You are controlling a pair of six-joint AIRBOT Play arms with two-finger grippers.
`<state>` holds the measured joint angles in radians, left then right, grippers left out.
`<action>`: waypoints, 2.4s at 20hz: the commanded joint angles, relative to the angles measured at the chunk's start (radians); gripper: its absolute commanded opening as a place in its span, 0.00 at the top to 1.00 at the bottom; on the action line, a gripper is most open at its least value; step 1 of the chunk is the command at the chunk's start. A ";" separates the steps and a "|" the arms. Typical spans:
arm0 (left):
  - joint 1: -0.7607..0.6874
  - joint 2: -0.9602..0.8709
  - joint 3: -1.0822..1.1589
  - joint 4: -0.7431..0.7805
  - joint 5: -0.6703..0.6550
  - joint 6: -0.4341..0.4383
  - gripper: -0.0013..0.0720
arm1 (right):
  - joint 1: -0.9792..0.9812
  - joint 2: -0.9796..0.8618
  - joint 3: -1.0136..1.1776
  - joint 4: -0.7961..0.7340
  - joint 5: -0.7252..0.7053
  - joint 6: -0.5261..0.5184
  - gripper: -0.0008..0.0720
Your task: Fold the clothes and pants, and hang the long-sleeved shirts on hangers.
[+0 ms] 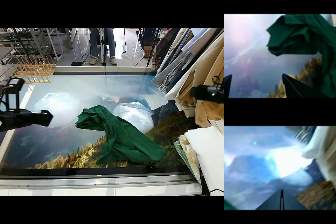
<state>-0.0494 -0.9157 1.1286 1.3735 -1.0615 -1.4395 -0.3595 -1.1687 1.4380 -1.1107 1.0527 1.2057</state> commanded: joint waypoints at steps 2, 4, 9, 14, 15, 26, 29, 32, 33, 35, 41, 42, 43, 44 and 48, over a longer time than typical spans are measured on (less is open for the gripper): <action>0.000 -0.072 0.000 -0.307 -0.025 0.208 0.02 | 0.001 0.003 -0.028 0.021 0.427 -0.017 0.74; 0.000 -0.147 0.000 -0.304 -0.041 0.211 0.02 | 0.001 0.012 -0.140 0.047 0.487 0.001 0.27; -0.003 -0.386 0.001 -0.317 0.098 0.228 0.02 | 0.165 0.116 -0.683 0.386 0.200 -0.083 0.27; -0.019 -0.653 0.097 -0.425 0.204 0.219 0.02 | 0.721 0.082 -0.750 0.345 -0.398 0.023 0.28; -0.025 -0.696 0.128 -0.425 0.206 0.203 0.02 | 0.796 0.043 -0.708 0.314 -0.450 0.085 0.28; -0.064 -0.839 0.201 -0.425 0.273 0.040 0.14 | 0.995 -0.388 -0.190 -0.216 -0.016 0.471 0.28; -0.081 -0.839 0.201 -0.427 0.272 0.047 0.77 | 0.995 -0.341 -0.183 -0.249 -0.003 0.496 0.28; -0.082 -0.838 0.201 -0.468 0.239 0.144 0.97 | 0.995 -0.330 -0.185 -0.288 0.053 0.549 0.28; -0.082 -0.837 0.201 -0.470 0.225 0.161 0.97 | 0.995 -0.336 -0.186 -0.287 0.049 0.568 0.28; -0.079 -0.837 0.201 -0.470 0.188 0.173 0.97 | 0.998 -0.367 -0.191 -0.257 0.022 0.590 0.28; -0.058 -0.800 0.215 -0.470 0.094 0.225 0.98 | 0.997 -0.516 -0.189 -0.207 0.017 0.590 0.96; -0.036 -0.776 0.238 -0.470 0.050 0.246 0.98 | 0.987 -0.483 -0.170 -0.269 0.104 0.571 0.96; -0.004 -0.743 0.277 -0.471 -0.001 0.251 0.98 | 0.981 -0.430 -0.143 -0.336 0.187 0.545 0.96; 0.030 -0.706 0.322 -0.472 -0.048 0.251 0.98 | 0.979 -0.357 -0.100 -0.384 0.279 0.506 0.96; 0.182 -0.500 0.561 -0.612 -0.225 0.251 0.98 | 0.977 -0.068 0.158 -0.401 0.668 0.431 0.96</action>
<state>0.0402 -1.5402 1.5490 0.8585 -1.1473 -1.1992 0.6212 -1.3998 1.4498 -1.4643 1.4319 1.6897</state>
